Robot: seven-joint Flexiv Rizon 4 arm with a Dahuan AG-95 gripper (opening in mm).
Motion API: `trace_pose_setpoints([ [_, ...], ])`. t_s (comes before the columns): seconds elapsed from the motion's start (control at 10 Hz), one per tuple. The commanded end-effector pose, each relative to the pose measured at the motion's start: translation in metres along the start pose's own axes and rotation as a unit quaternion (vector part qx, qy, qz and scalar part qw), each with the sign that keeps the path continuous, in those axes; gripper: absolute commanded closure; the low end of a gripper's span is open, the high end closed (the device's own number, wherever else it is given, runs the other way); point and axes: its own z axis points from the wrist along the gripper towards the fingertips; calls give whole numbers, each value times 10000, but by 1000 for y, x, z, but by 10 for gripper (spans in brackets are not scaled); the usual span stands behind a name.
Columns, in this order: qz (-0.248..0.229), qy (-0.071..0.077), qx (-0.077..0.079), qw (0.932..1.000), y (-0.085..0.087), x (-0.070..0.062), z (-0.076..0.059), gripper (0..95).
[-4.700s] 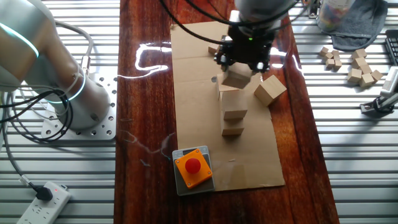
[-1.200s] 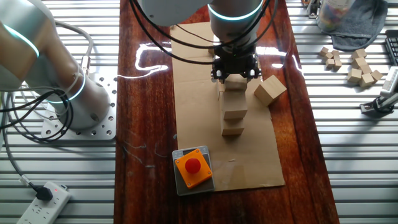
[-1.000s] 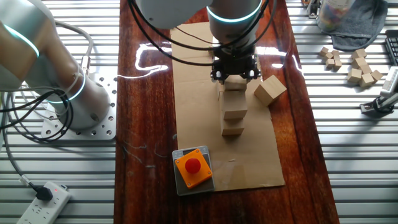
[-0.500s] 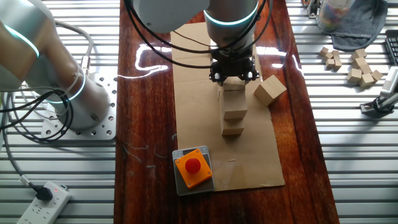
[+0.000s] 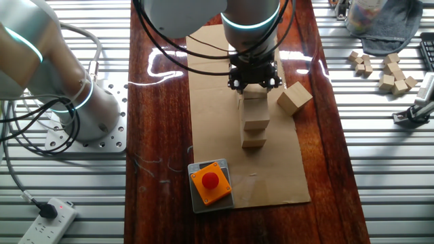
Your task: Stack the blocks into a pyramid shape
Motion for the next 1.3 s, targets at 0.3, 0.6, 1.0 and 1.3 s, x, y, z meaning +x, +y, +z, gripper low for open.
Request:
trace_pose_setpoints([
  [0.3, -79, -5, 116, 9999, 0, 1, 2, 950],
  [0.6, -75, 0, 119, 9999, 0, 2, 3, 950],
  [1.0, -97, 43, 121, 9999, 0, 2, 3, 950],
  [1.3, -77, 85, 119, 9999, 1, 4, 5, 950],
])
